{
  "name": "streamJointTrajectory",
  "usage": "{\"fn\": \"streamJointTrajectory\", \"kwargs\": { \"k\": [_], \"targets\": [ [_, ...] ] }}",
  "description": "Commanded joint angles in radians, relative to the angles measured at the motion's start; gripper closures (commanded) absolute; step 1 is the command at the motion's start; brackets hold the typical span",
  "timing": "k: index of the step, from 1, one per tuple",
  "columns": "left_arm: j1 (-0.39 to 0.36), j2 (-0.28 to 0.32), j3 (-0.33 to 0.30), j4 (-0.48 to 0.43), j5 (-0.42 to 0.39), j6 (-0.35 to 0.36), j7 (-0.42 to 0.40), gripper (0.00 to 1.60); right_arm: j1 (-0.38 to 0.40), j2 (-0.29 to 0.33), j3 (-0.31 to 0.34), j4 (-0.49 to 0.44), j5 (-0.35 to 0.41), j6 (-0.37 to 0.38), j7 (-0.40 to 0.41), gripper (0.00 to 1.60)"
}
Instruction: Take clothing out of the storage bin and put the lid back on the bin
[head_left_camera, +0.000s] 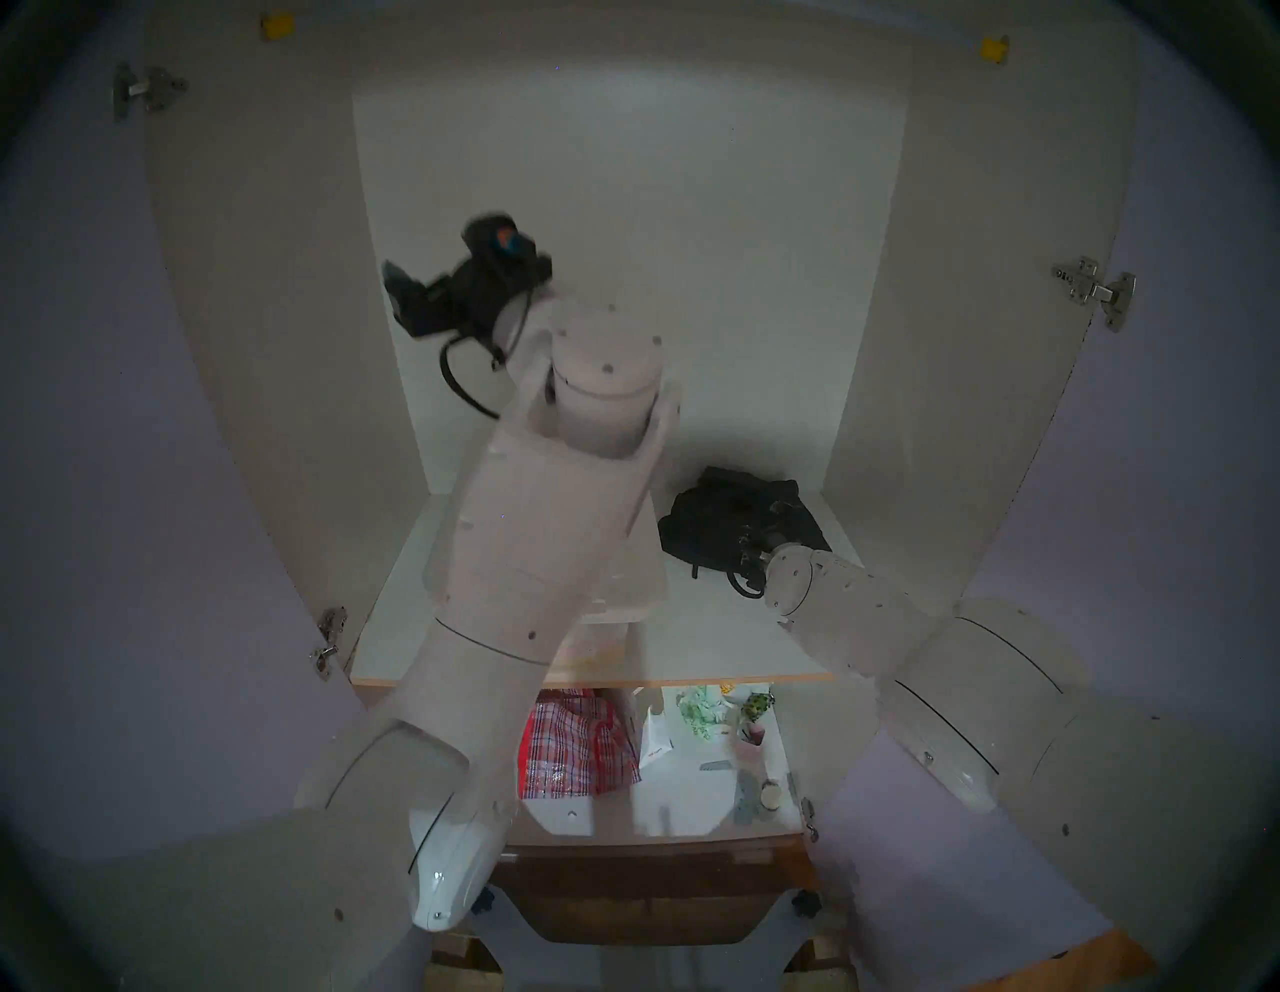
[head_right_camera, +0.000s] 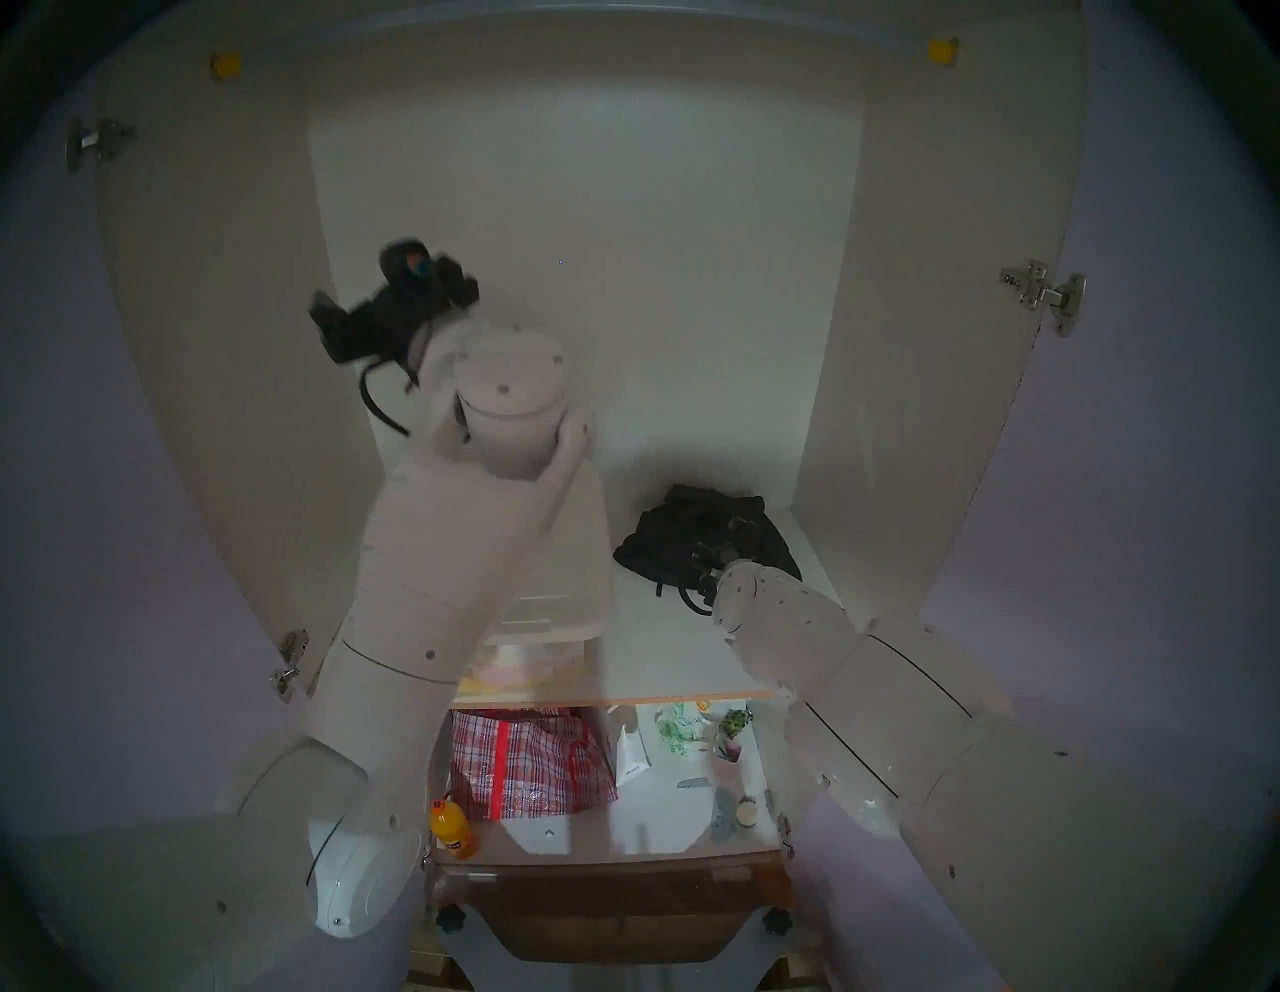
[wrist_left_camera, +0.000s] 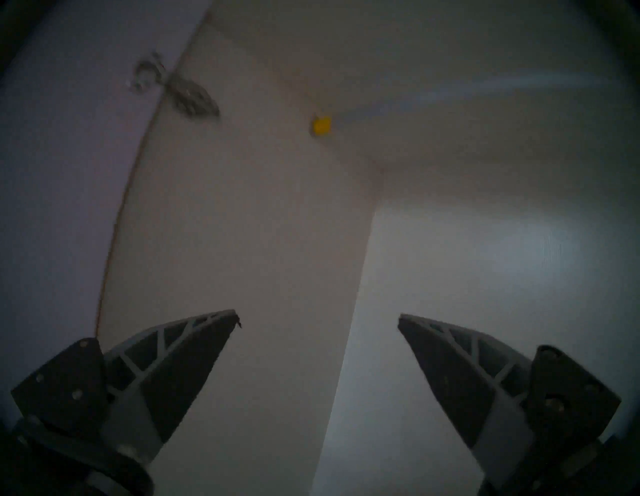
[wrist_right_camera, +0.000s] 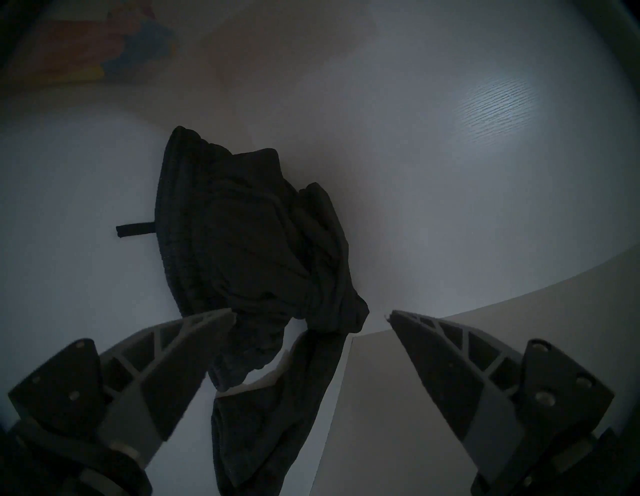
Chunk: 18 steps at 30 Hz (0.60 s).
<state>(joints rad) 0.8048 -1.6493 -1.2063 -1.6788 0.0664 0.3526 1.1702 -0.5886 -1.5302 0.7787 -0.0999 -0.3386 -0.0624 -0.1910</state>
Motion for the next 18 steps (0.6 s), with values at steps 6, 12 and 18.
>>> {"fn": "streamJointTrajectory", "kwargs": {
  "k": [6, 12, 18],
  "targets": [
    [0.051, 0.039, 0.014, -0.114, 0.021, 0.095, 0.013, 0.0, 0.03, 0.0, 0.005, -0.016, -0.003, 0.0, -0.011, 0.0],
    [0.135, 0.061, 0.012, -0.113, 0.018, 0.172, 0.014, 0.0, 0.03, -0.001, 0.009, -0.016, -0.006, 0.0, -0.011, 0.0],
    [0.184, 0.081, 0.01, -0.134, 0.023, 0.215, 0.012, 0.0, 0.03, -0.001, 0.012, -0.016, -0.01, 0.0, -0.011, 0.0]
  ]
}}
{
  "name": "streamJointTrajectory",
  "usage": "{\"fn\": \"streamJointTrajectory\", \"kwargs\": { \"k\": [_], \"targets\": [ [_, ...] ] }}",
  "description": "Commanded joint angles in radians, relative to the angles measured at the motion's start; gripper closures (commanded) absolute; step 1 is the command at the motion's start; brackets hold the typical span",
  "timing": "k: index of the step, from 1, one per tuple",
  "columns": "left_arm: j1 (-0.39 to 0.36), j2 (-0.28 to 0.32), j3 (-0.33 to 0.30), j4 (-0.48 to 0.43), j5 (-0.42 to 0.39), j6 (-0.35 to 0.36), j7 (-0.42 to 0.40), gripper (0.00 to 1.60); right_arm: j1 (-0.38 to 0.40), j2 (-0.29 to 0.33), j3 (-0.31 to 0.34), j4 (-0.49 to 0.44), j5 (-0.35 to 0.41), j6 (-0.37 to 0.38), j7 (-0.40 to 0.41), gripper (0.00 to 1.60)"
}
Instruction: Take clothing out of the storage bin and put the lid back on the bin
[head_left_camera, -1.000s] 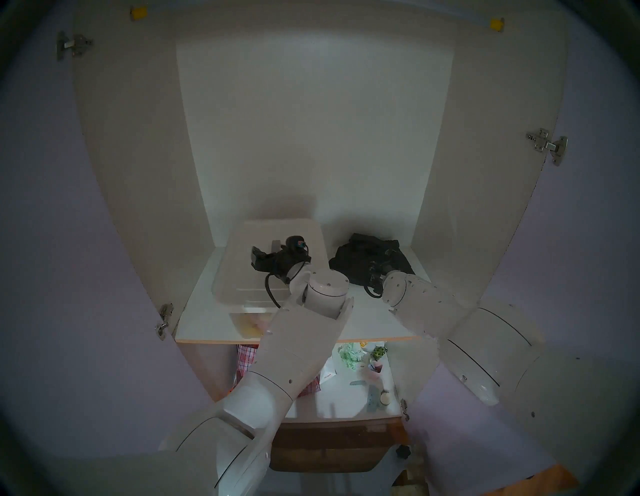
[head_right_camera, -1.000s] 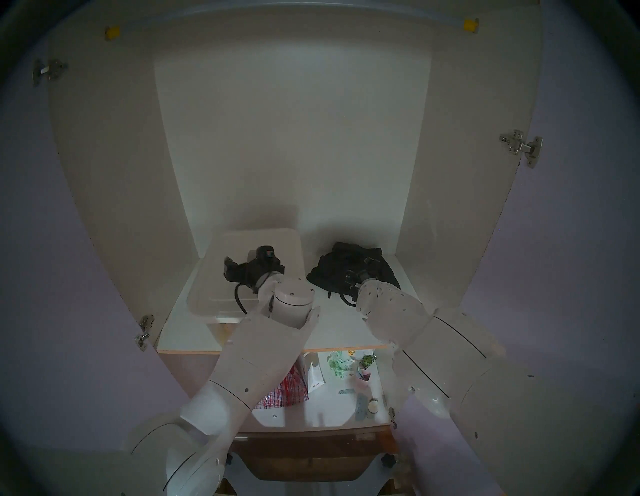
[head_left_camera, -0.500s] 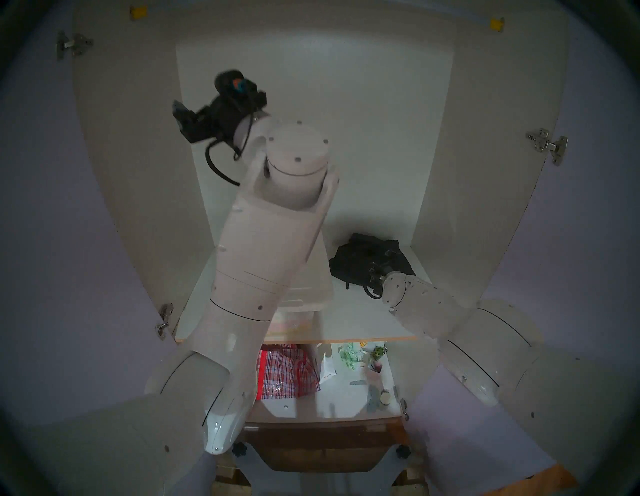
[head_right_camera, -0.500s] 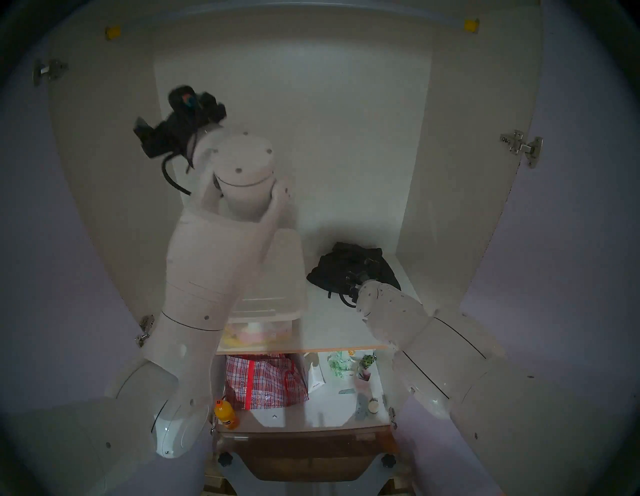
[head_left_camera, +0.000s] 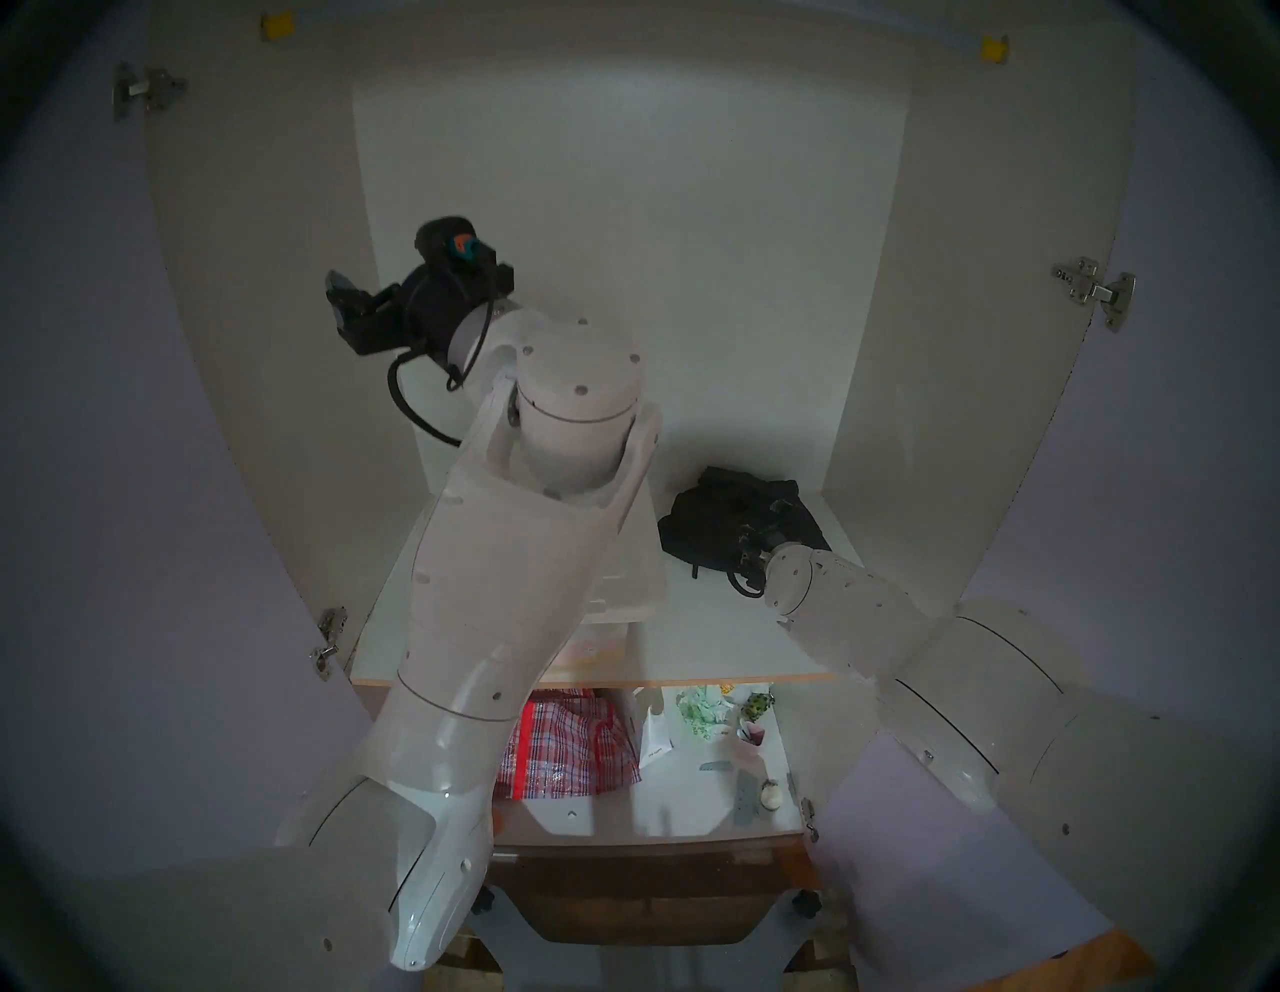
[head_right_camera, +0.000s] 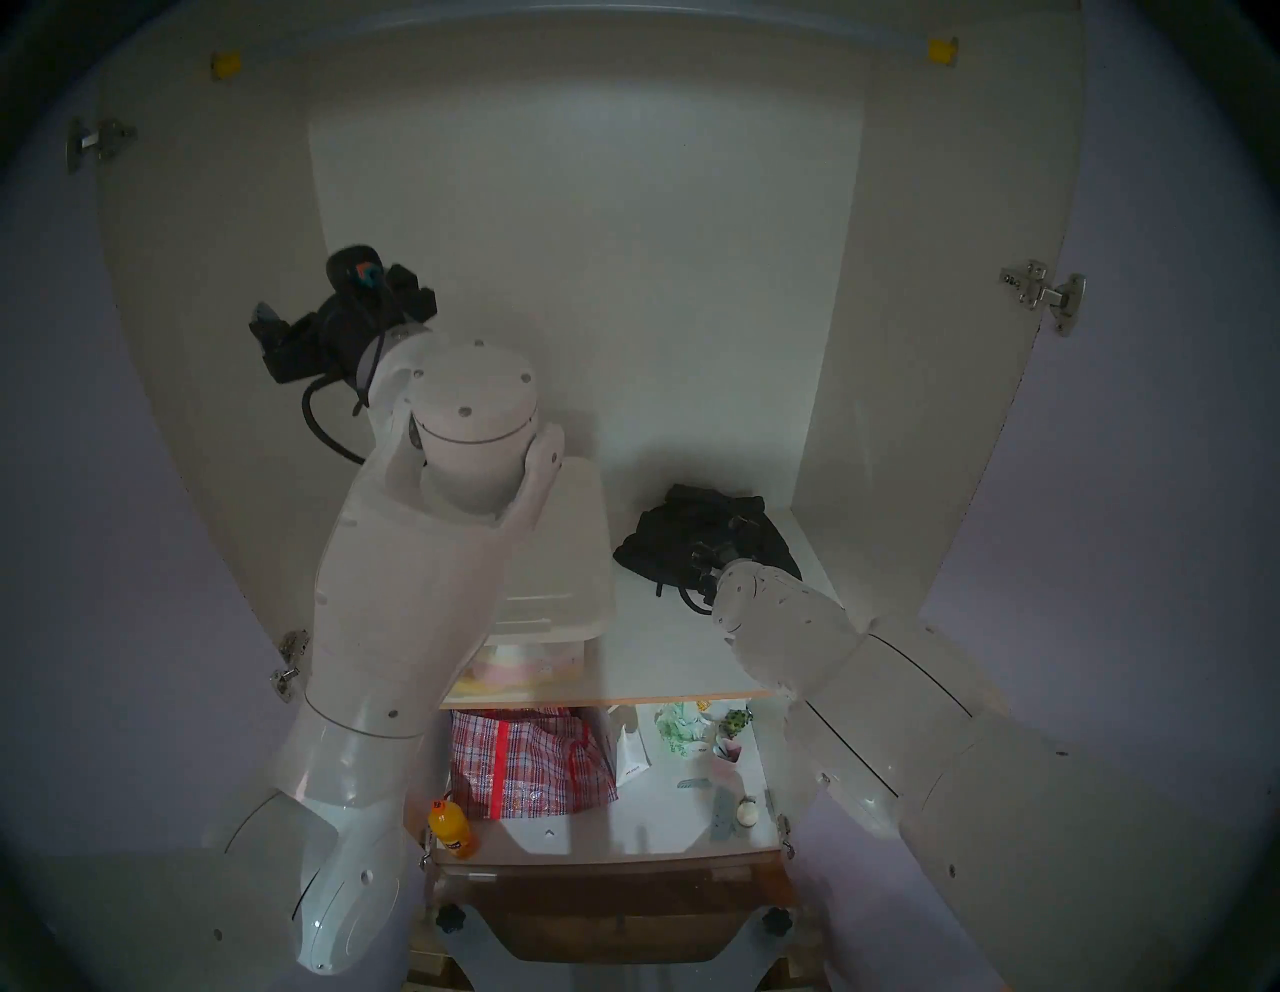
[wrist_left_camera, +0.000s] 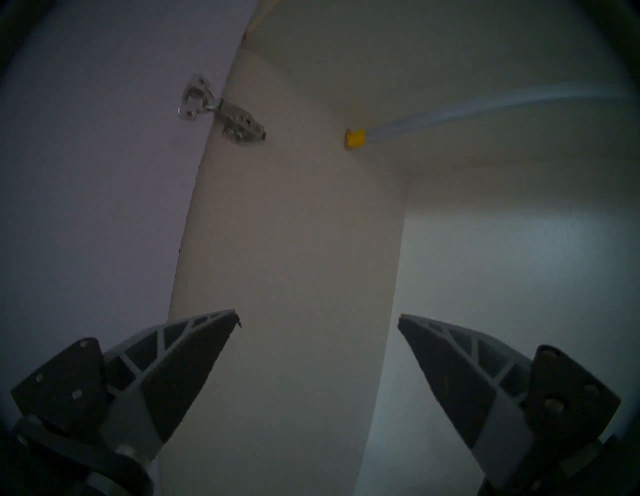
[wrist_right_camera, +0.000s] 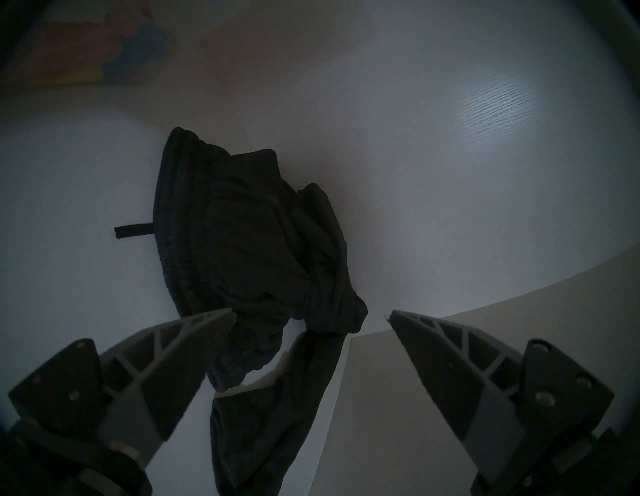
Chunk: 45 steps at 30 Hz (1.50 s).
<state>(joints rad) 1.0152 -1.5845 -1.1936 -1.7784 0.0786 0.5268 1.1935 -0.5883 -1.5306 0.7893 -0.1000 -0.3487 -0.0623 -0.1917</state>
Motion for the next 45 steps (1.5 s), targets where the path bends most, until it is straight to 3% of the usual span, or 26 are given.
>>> {"fn": "streamJointTrajectory", "kwargs": {
  "k": [1, 11, 45],
  "targets": [
    [-0.023, 0.02, -0.002, -0.037, 0.011, 0.048, -0.012, 0.0, 0.029, 0.0, 0.002, -0.016, 0.0, 0.0, -0.011, 0.0],
    [-0.015, 0.063, -0.017, -0.048, 0.003, 0.113, -0.023, 0.0, 0.029, -0.001, 0.008, -0.016, -0.005, 0.0, -0.011, 0.0],
    [-0.051, 0.193, -0.044, -0.068, -0.123, 0.245, -0.194, 0.0, 0.029, -0.001, 0.026, -0.016, -0.024, 0.0, -0.011, 0.0]
  ]
}}
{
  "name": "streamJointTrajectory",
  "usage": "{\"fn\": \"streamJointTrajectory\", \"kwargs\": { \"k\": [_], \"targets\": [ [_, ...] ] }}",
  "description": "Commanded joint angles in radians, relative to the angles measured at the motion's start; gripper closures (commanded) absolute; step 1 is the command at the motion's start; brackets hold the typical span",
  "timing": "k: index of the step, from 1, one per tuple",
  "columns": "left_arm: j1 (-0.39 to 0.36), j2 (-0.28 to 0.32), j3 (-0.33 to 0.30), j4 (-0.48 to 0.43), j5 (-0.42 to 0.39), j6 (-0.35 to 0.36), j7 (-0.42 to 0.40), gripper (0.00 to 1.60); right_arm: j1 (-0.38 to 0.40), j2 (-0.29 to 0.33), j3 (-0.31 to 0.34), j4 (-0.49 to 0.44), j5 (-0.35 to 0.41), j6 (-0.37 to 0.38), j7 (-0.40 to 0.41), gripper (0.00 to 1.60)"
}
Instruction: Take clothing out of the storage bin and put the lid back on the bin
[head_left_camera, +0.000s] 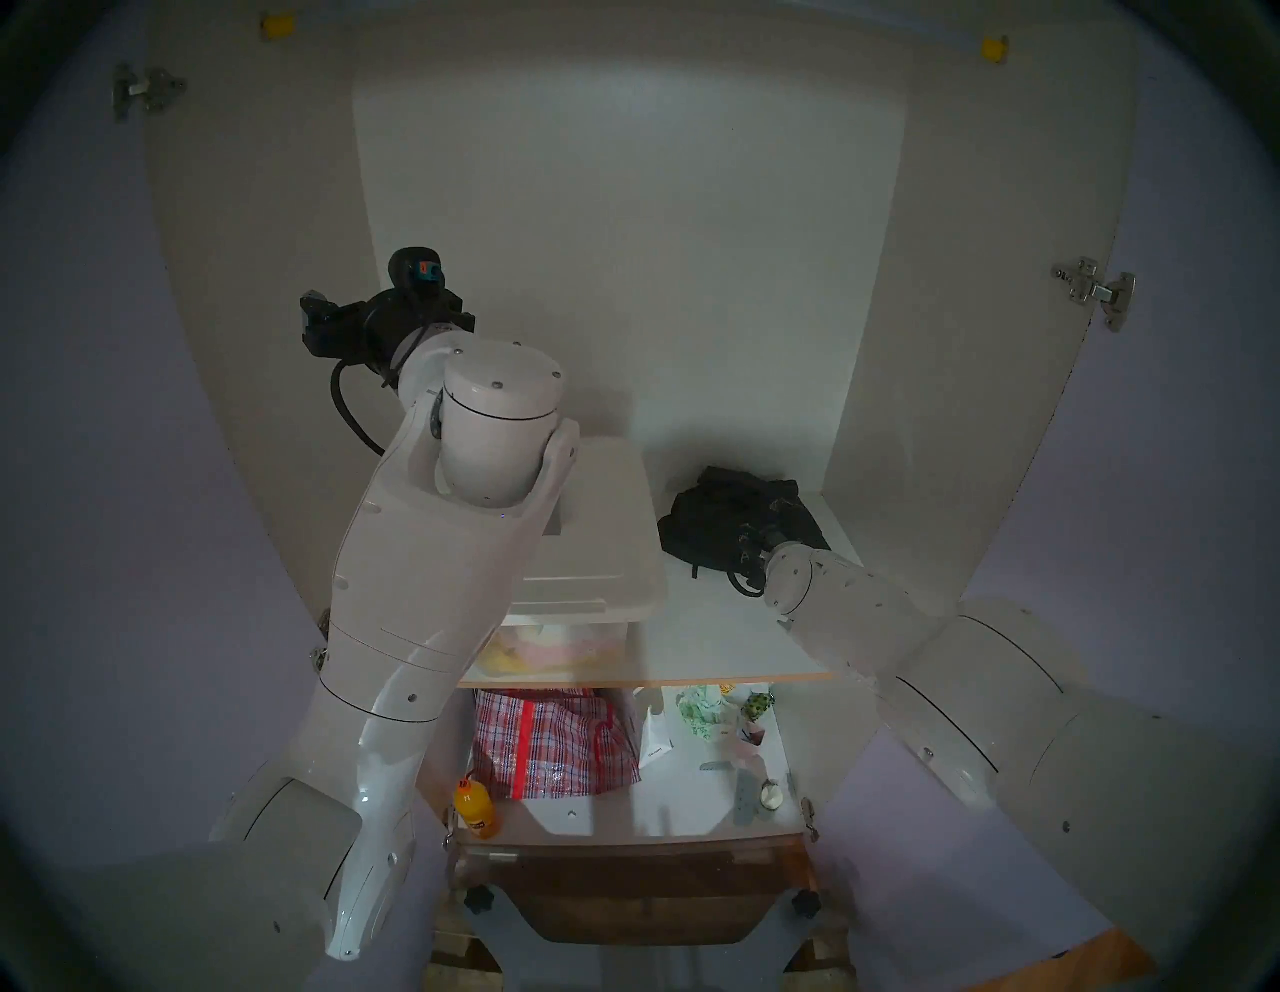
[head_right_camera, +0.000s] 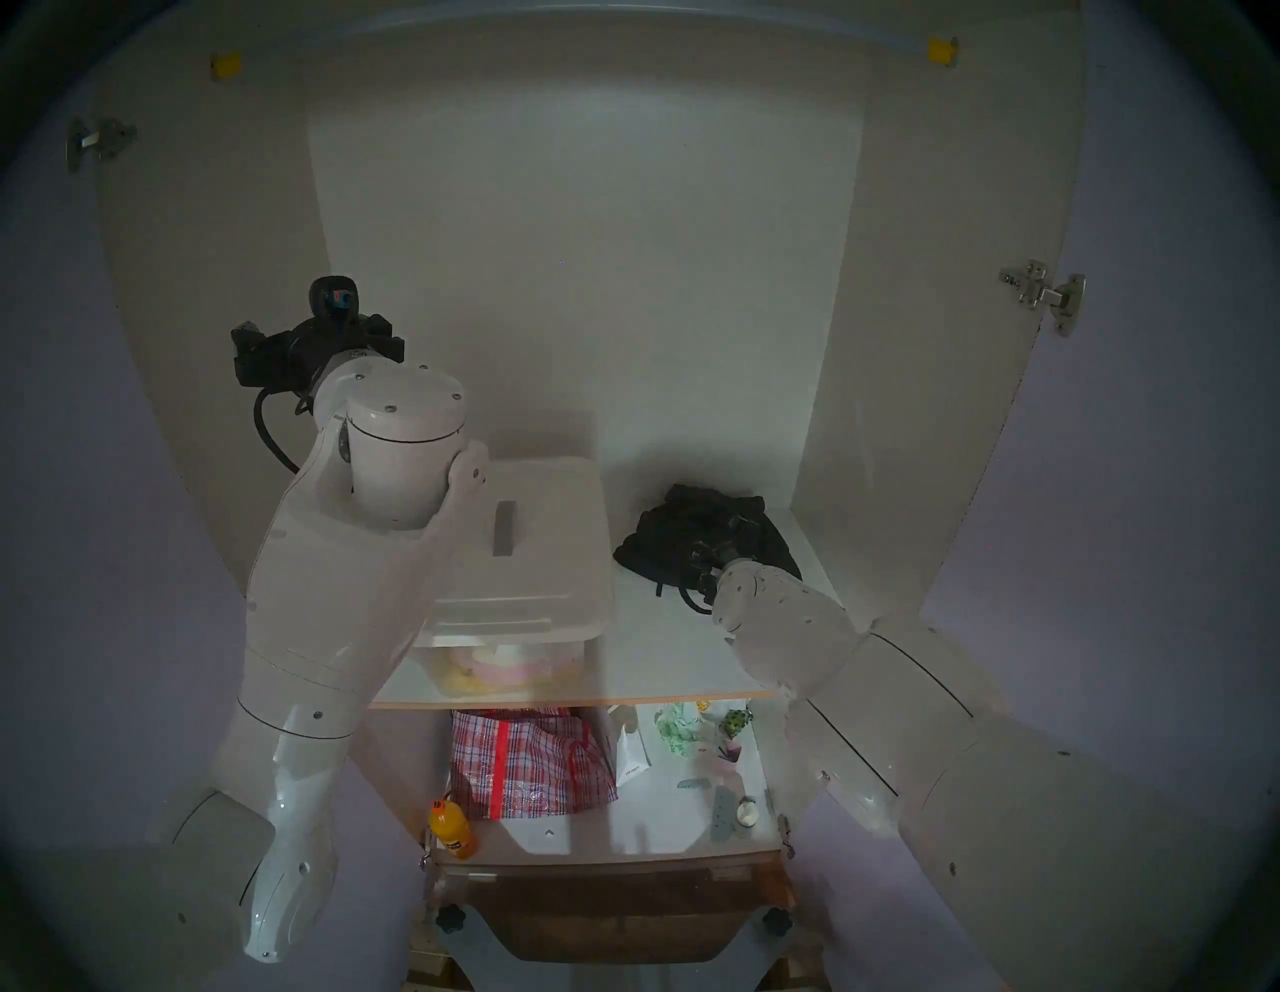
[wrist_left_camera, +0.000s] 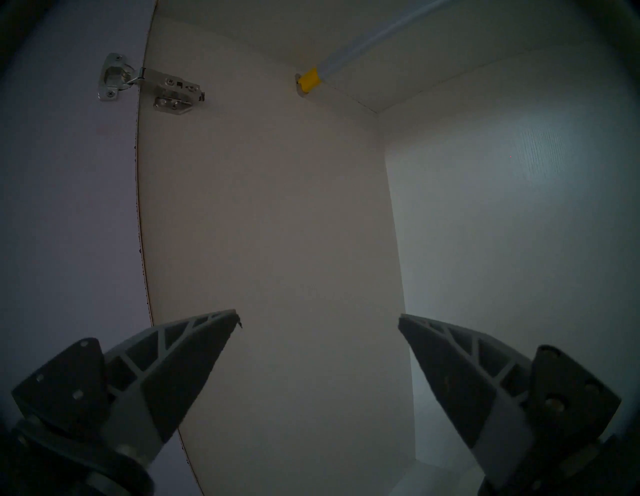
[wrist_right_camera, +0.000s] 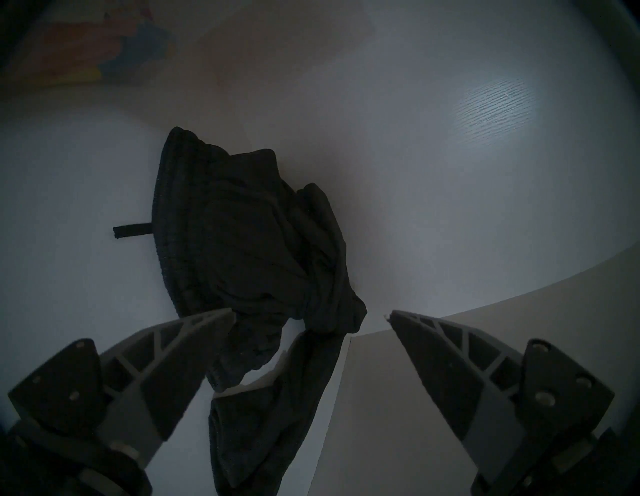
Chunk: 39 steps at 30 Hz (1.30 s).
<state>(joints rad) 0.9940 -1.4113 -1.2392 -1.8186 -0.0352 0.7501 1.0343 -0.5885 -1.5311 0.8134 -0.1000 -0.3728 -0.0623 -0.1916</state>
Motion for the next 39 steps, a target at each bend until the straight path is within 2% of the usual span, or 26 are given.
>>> {"fn": "streamJointTrajectory", "kwargs": {
  "k": [1, 39],
  "targets": [
    [-0.03, 0.02, 0.002, -0.027, -0.009, 0.022, -0.035, 0.0, 0.029, -0.001, 0.002, -0.016, 0.0, 0.0, -0.011, 0.0],
    [-0.048, 0.127, 0.012, -0.089, -0.126, 0.141, -0.16, 0.0, 0.028, -0.002, 0.022, -0.017, -0.02, 0.001, -0.011, 0.0]
  ]
}}
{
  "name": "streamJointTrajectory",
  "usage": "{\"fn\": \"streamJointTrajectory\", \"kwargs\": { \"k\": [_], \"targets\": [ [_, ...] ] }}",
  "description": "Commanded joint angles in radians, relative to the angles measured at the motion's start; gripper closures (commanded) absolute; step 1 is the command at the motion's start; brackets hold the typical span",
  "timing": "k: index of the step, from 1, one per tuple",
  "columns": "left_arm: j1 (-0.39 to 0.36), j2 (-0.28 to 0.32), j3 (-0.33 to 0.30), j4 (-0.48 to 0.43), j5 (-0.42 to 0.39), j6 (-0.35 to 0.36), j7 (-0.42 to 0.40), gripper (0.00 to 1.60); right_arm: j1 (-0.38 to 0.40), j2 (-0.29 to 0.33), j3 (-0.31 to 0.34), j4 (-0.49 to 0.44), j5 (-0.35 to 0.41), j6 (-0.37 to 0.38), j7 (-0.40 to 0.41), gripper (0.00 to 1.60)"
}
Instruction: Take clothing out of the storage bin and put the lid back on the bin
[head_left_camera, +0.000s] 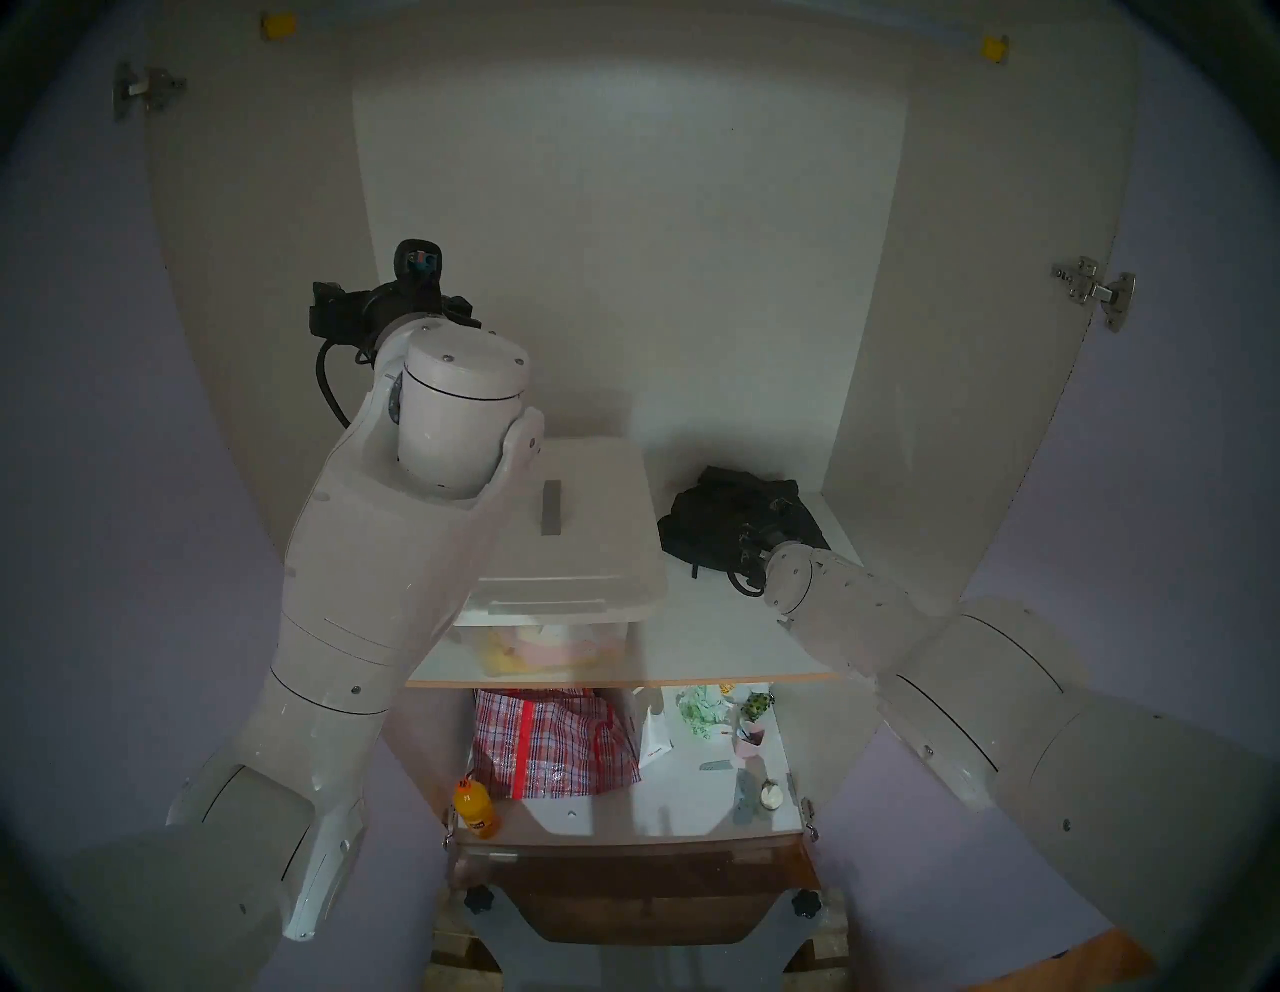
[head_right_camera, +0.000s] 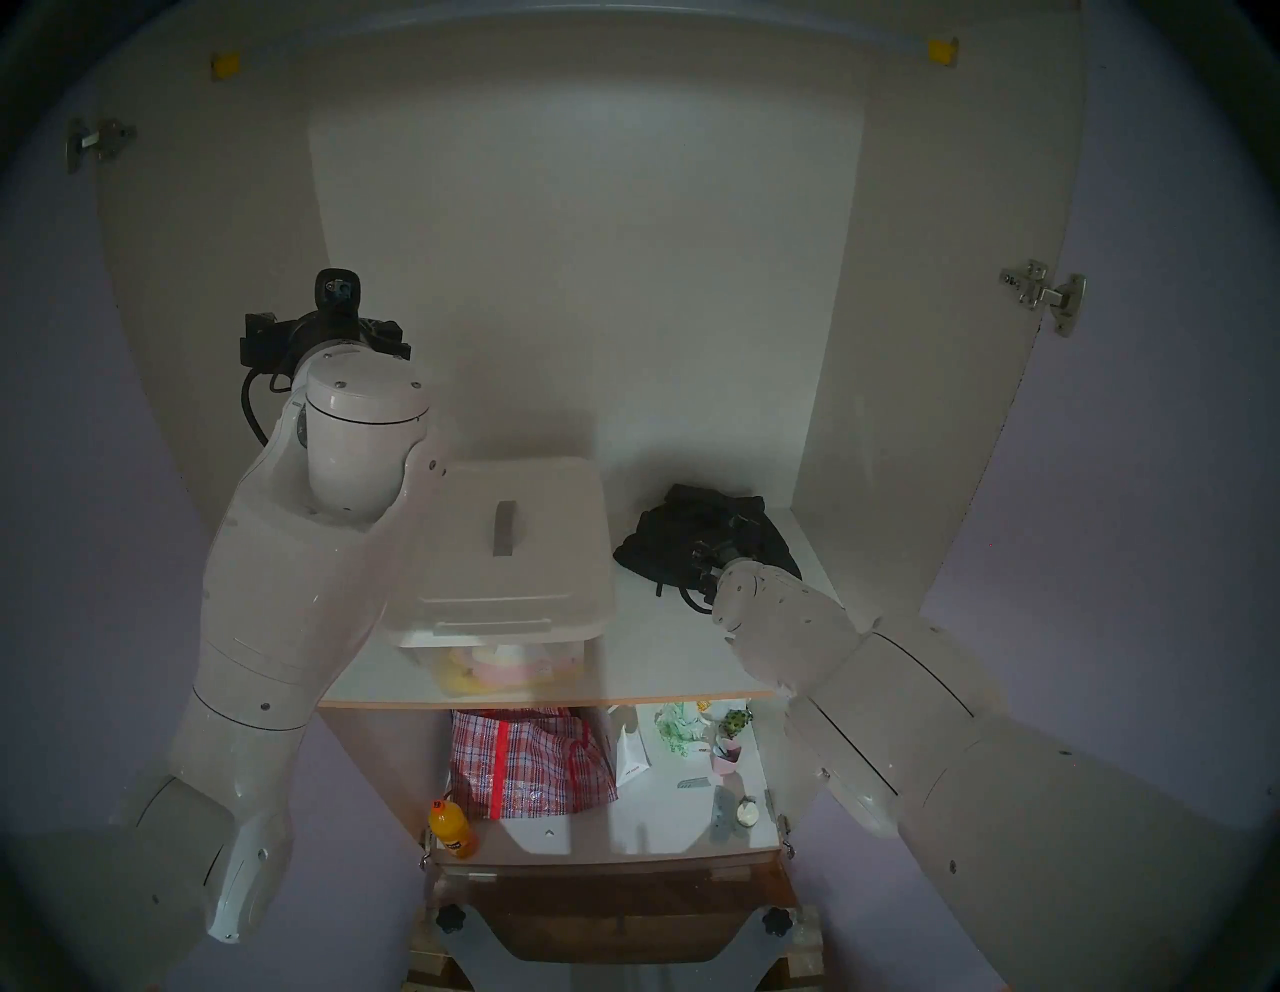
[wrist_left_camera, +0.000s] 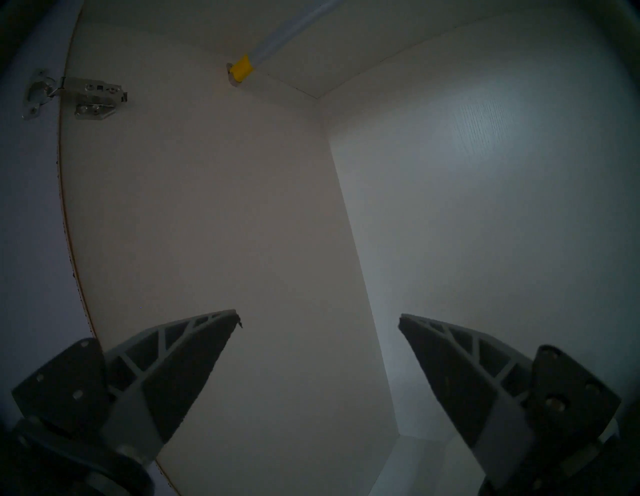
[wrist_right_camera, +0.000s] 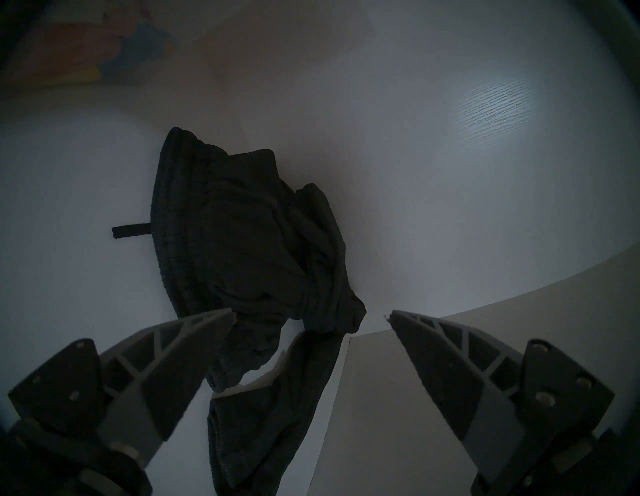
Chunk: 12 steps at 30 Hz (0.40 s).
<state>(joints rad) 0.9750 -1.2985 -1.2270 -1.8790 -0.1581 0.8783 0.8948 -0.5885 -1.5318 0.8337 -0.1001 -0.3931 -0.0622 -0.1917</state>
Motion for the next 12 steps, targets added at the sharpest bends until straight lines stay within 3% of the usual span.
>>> {"fn": "streamJointTrajectory", "kwargs": {
  "k": [1, 12],
  "targets": [
    [-0.029, 0.017, 0.0, -0.03, -0.006, 0.015, -0.023, 0.0, 0.028, -0.001, 0.002, -0.017, 0.0, 0.001, -0.011, 0.0],
    [-0.033, 0.042, 0.003, -0.045, -0.033, 0.043, -0.048, 0.0, 0.028, -0.001, 0.007, -0.017, -0.005, 0.001, -0.011, 0.0]
  ]
}}
